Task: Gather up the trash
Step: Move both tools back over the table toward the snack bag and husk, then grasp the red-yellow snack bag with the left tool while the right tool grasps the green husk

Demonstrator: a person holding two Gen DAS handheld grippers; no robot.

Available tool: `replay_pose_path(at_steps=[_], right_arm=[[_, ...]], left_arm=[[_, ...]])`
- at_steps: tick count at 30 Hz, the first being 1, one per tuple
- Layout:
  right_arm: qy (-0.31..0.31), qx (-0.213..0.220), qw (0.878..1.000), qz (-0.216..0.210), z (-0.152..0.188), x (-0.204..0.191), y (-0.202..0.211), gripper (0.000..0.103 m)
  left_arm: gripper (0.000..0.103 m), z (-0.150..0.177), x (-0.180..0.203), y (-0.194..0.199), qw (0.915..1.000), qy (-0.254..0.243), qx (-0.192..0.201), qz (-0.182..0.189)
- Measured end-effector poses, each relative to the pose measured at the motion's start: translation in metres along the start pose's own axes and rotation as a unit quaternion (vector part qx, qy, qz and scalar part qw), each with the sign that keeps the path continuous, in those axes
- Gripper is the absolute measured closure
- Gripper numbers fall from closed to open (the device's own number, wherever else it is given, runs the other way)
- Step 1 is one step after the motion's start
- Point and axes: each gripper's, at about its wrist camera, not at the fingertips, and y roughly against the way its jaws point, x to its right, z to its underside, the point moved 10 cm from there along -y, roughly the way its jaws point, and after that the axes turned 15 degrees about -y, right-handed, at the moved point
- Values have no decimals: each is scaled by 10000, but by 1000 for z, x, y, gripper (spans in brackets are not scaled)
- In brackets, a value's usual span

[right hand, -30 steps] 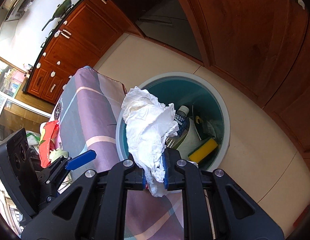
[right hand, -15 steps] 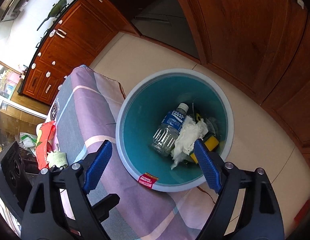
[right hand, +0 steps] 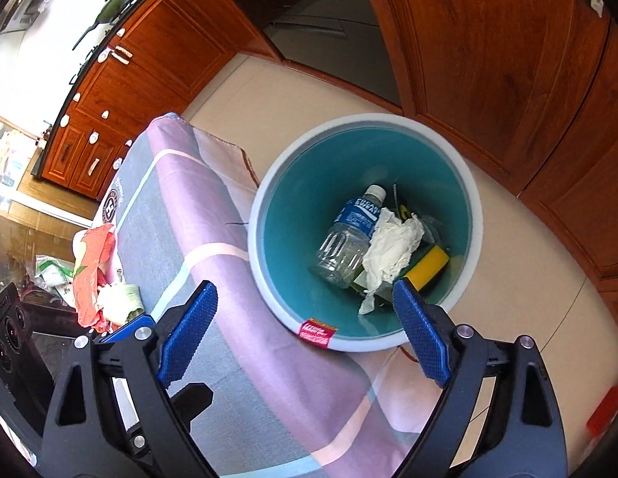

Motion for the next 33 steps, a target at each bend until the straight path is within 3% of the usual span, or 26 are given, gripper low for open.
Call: replay_pose_path(at_steps=[12, 15, 22, 27, 33], right_arm=[[393, -75, 9991, -107, 41, -51, 4, 17], [538, -117, 9984, -97, 50, -65, 3, 17], [817, -290, 9961, -144, 75, -102, -16, 15], [980, -525, 9937, -155, 93, -123, -38, 15], [1050, -703, 9919, -115, 100, -143, -59, 15]], left_arm=[[4, 30, -42, 51, 9985, 406, 274, -243], [4, 40, -66, 69, 9965, 573, 413, -444], [4, 77, -140, 104, 9864, 1287, 573, -844], [4, 105, -190, 116, 9745, 1883, 614, -1057], [4, 108, -229, 117, 9660, 2189, 658, -1209]])
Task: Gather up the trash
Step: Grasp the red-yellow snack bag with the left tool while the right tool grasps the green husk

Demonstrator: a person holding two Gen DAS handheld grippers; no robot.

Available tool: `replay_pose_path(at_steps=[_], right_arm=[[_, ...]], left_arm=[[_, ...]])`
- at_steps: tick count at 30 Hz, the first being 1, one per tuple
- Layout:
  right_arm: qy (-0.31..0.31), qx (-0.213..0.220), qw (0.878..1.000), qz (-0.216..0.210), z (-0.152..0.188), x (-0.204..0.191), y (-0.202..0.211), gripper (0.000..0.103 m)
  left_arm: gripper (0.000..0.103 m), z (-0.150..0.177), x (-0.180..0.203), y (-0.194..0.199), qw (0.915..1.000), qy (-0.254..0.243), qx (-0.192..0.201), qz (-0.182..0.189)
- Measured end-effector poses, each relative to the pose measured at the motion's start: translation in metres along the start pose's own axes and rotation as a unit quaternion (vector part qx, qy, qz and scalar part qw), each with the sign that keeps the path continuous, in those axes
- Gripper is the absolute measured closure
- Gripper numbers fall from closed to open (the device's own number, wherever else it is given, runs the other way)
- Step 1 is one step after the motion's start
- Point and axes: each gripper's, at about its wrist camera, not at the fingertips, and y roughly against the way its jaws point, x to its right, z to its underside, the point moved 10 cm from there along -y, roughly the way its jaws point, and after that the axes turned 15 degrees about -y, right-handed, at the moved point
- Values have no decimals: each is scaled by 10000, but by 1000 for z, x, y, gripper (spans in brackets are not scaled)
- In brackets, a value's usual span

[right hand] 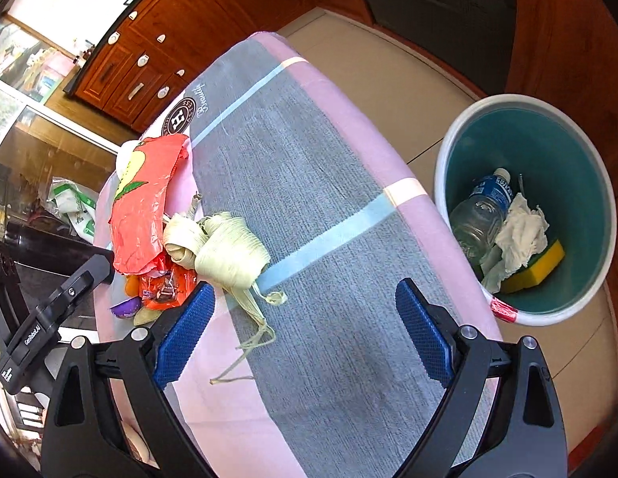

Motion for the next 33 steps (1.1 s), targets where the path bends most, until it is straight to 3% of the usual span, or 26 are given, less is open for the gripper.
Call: replay_pose_path(at_steps=[4, 10, 13, 15, 18, 24, 29, 33], right_arm=[[22, -14, 10000, -50, -5, -9, -8, 15], [-140, -98, 9999, -19, -9, 0, -20, 15], [-161, -150, 9998, -11, -7, 3, -23, 15], [-159, -174, 9997, -5, -7, 3, -24, 15], [-101, -167, 9998, 15, -6, 0, -25, 15], [157, -176, 9997, -103, -2, -24, -31, 15], [430, -219, 9985, -249, 4, -54, -39, 15], [684, -246, 9972, -200, 6, -74, -56, 15]], left_arm=[[7, -9, -7, -10, 9999, 30, 1, -163], [26, -10, -4, -29, 9995, -4, -145, -296], [43, -4, -4, -34, 9991, 100, -175, -386], [60, 0, -6, -33, 9988, 151, -160, -445], [77, 5, -3, -25, 9993, 180, -87, -303], [78, 32, 2, 1, 9999, 40, -97, -9], [78, 67, -16, 16, 9985, 387, -224, 319], [72, 83, -29, 13, 9971, 589, -319, 356]])
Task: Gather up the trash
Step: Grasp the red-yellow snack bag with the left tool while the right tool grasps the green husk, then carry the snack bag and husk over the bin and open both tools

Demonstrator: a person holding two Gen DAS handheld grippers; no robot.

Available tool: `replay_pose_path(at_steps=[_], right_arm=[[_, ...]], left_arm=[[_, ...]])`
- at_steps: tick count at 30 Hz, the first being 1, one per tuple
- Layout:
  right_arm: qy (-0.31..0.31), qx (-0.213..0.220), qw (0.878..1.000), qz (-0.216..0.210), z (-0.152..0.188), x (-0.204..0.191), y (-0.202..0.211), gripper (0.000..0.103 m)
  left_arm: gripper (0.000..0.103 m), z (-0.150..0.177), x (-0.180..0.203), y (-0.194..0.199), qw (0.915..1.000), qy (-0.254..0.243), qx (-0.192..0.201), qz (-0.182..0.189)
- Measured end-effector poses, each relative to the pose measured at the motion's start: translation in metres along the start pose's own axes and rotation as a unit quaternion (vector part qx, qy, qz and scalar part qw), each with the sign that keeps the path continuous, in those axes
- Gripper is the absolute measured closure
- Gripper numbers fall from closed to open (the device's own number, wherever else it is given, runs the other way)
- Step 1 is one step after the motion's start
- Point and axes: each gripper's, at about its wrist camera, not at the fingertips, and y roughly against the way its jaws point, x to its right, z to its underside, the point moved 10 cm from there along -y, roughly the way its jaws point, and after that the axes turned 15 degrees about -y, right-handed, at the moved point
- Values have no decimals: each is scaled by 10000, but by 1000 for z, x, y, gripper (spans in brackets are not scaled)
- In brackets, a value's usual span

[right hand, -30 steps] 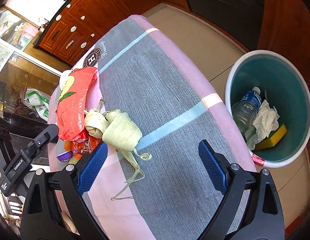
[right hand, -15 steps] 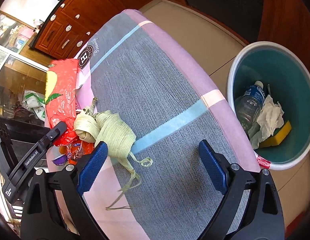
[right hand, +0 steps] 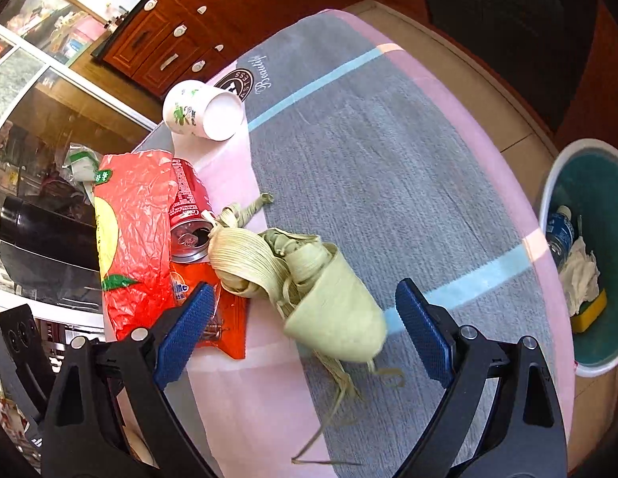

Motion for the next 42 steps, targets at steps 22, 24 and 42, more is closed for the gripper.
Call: replay_pose_path(at_steps=[22, 24, 42], right_arm=[[532, 348, 9979, -148, 33, -11, 34, 59], [466, 444, 9978, -181, 34, -4, 46, 59], [-697, 1528, 9853, -324, 7, 131, 166, 58]], left_arm=[[80, 0, 15, 36, 9984, -287, 434, -222], [80, -2, 25, 47, 9977, -397, 520, -189], [80, -18, 201, 4, 9770, -1993, -161, 748]])
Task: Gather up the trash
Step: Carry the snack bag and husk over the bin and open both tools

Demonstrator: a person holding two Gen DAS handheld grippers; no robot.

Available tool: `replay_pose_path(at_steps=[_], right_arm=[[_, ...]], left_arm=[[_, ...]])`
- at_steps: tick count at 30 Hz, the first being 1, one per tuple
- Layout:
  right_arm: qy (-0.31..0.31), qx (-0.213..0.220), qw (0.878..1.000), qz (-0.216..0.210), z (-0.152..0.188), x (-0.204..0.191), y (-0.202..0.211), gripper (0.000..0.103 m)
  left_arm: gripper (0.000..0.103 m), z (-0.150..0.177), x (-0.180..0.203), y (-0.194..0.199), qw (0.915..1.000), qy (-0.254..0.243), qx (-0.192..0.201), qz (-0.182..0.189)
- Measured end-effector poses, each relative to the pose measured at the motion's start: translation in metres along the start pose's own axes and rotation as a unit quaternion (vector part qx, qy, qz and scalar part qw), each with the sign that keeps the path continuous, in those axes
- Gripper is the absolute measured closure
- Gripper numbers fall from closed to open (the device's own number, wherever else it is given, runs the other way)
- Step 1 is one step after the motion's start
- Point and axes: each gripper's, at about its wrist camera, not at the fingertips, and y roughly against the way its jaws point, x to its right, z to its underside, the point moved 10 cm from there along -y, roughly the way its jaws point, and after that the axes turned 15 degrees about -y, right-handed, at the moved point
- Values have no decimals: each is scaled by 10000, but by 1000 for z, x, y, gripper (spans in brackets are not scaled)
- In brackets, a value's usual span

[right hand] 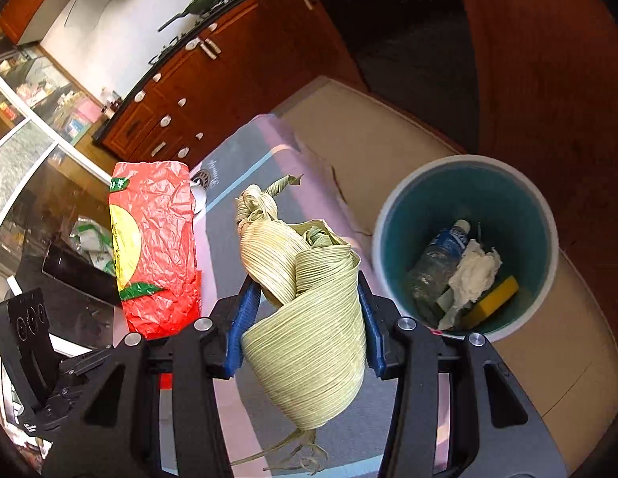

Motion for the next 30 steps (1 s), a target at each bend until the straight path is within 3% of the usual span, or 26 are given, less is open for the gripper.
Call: replay_pose_path(at_steps=[10, 19, 23, 25, 26, 27, 30], right_arm=[[-575, 369, 9971, 343, -40, 85, 30, 58], [-969, 335, 9935, 487, -56, 132, 26, 57], [-1042, 306, 9922, 608, -61, 148, 26, 56], [-1076, 279, 9916, 667, -61, 154, 26, 56], [-1098, 263, 9912, 694, -62, 158, 25, 56], [-1117, 249, 9909, 710, -63, 160, 24, 56], [-1146, 220, 9902, 773, -68, 166, 20, 56]], left_arm=[[80, -41, 78, -68, 9965, -321, -503, 590], [78, -60, 110, -137, 9875, -225, -1160, 1043], [75, -66, 121, -162, 9859, -261, -1288, 1037], [67, -68, 123, -170, 9857, -262, -1307, 1033], [48, -69, 124, -173, 9859, -266, -1306, 1010], [39, -71, 123, -175, 9870, -278, -1272, 946], [34, -70, 123, -175, 9888, -338, -1184, 840]])
